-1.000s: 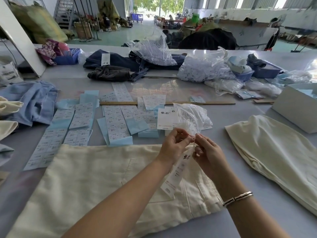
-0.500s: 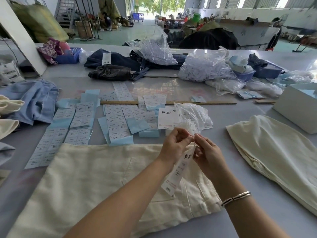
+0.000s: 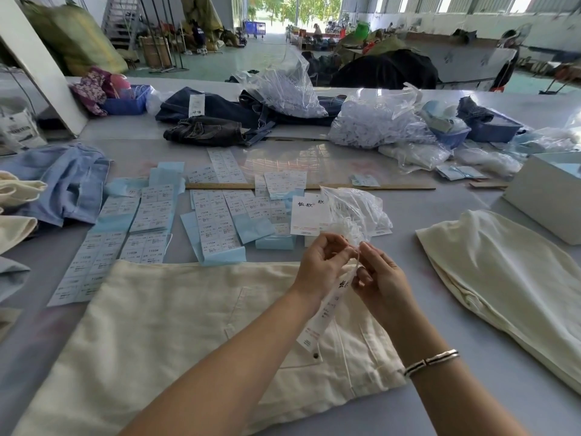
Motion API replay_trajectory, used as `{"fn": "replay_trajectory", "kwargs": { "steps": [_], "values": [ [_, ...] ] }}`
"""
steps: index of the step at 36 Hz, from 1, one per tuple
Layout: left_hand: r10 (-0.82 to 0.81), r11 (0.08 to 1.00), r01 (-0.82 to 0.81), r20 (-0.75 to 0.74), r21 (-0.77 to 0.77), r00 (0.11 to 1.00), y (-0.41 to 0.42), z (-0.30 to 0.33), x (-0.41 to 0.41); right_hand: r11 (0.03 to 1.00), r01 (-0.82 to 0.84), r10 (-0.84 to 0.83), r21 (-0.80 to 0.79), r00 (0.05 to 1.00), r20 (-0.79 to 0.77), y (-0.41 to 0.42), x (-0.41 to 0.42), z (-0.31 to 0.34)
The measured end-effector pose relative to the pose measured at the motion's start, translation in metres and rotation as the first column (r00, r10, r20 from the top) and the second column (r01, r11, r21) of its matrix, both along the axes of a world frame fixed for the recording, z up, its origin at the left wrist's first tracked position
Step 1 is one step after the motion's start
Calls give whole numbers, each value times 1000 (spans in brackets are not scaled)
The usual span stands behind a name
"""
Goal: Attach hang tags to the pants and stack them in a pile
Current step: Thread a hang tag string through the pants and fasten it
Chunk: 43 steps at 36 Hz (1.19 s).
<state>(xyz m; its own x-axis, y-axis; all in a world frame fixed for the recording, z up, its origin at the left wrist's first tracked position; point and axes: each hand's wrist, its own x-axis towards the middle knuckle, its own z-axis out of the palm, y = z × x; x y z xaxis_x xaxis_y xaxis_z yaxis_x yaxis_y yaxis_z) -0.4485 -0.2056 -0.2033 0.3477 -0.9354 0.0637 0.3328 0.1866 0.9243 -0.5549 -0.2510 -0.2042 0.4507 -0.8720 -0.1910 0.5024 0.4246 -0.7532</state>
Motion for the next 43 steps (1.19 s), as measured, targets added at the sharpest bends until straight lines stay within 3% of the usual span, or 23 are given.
{"fn": "replay_trajectory", "kwargs": {
  "steps": [11, 22, 32, 43],
  "values": [
    [4, 1000, -6, 103, 22, 995, -1, -3, 2, 999, 21, -24, -32, 996, -82, 1, -1, 3],
    [12, 998, -22, 167, 59, 986, -1, -4, 6, 946, 57, -160, -319, 939, -305, -2, -3, 8],
    [15, 998, -23, 160, 53, 987, -1, -2, 6, 995, 25, -43, -101, 982, -184, -1, -4, 3],
    [23, 998, -35, 184, 61, 983, -1, -1, 3, 994, 30, -48, -104, 983, -177, -2, -4, 2]
  ]
}}
